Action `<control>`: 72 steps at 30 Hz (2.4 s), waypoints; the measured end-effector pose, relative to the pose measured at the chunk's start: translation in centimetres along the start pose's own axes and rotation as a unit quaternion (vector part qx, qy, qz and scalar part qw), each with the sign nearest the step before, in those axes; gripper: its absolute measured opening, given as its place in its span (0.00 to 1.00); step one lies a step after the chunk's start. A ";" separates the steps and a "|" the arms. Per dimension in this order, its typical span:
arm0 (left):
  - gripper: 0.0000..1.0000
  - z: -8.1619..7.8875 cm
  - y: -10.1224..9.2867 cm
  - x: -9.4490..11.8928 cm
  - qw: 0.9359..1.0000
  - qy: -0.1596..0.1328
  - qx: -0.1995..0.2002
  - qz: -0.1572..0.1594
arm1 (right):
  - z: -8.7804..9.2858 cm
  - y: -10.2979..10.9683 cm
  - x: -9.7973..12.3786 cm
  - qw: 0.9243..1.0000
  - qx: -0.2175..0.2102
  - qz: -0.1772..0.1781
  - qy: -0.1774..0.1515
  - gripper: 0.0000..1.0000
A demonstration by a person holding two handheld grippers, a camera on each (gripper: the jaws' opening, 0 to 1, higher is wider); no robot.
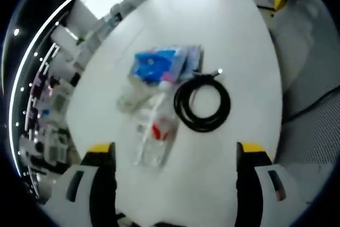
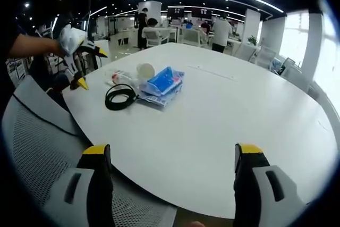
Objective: Arrange the tabletop items into an orderly group along one side of the table until the central work area is clear of visible clutter.
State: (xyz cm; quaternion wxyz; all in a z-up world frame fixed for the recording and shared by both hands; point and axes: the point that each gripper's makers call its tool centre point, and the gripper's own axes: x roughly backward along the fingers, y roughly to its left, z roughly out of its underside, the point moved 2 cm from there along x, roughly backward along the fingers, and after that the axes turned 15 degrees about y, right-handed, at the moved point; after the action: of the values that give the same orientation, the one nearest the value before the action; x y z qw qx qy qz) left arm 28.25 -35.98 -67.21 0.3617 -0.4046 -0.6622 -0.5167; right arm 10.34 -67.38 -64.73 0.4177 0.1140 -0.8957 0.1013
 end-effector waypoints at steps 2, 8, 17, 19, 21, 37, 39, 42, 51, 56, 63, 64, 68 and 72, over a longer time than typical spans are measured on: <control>0.87 0.2 0.2 -0.2 1.000 0.008 -0.002 0.001 | 0.0 0.0 0.0 1.000 0.000 0.000 0.001 0.97; 0.85 0.2 0.7 -0.9 1.000 0.017 0.000 0.004 | 0.0 0.1 -0.1 1.000 0.001 0.000 0.002 0.96; 0.77 -0.1 1.5 -2.7 0.999 0.035 0.001 0.011 | 0.1 0.1 -0.1 1.000 -0.001 -0.001 0.005 0.96; 0.75 -0.3 1.7 -2.9 0.999 0.037 -0.002 0.011 | 0.2 0.1 -0.1 1.000 -0.001 -0.002 0.006 0.95; 0.72 -0.6 1.9 -3.3 0.999 0.038 -0.006 0.014 | 0.2 0.2 -0.1 1.000 -0.001 -0.003 0.006 0.95; 0.60 -0.4 1.9 -5.8 0.991 0.106 -0.075 0.041 | 0.5 0.1 -0.4 1.000 0.000 -0.007 0.016 0.92; 0.59 -0.4 2.0 -6.1 0.990 0.109 -0.079 0.045 | 0.5 0.1 -0.4 1.000 0.000 -0.008 0.016 0.92; 0.58 -0.4 2.5 -6.3 0.989 0.110 -0.086 0.040 | 0.6 0.0 -0.4 1.000 -0.001 -0.008 0.019 0.92; 0.52 -0.5 3.3 -7.5 0.984 0.121 -0.124 0.029 | 0.8 -0.1 -0.6 1.000 -0.006 -0.006 0.023 0.91; 0.52 -0.7 3.4 -8.3 0.983 0.124 -0.131 0.027 | 0.8 -0.3 -0.6 1.000 -0.009 -0.002 0.023 0.91; 0.47 -0.5 3.8 -8.9 0.977 0.130 -0.170 0.009 | 0.9 -0.3 -0.6 1.000 -0.013 -0.001 0.025 0.89; 0.45 -0.6 3.9 -9.0 0.977 0.128 -0.169 0.007 | 0.9 -0.3 -0.6 1.000 -0.012 0.000 0.026 0.89; 0.44 -0.7 4.1 -9.3 0.979 0.120 -0.163 0.011 | 0.9 -0.3 -0.7 1.000 -0.012 0.002 0.027 0.89; 0.43 -0.6 4.1 -9.7 0.977 0.121 -0.177 0.008 | 1.0 -0.4 -0.6 1.000 -0.012 0.006 0.028 0.89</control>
State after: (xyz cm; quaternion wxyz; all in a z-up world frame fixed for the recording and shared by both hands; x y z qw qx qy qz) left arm 35.98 -37.55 -74.17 0.3663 -0.4014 -0.5085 -0.6679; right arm 10.12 -67.95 -65.77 0.4430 0.1006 -0.8856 0.0965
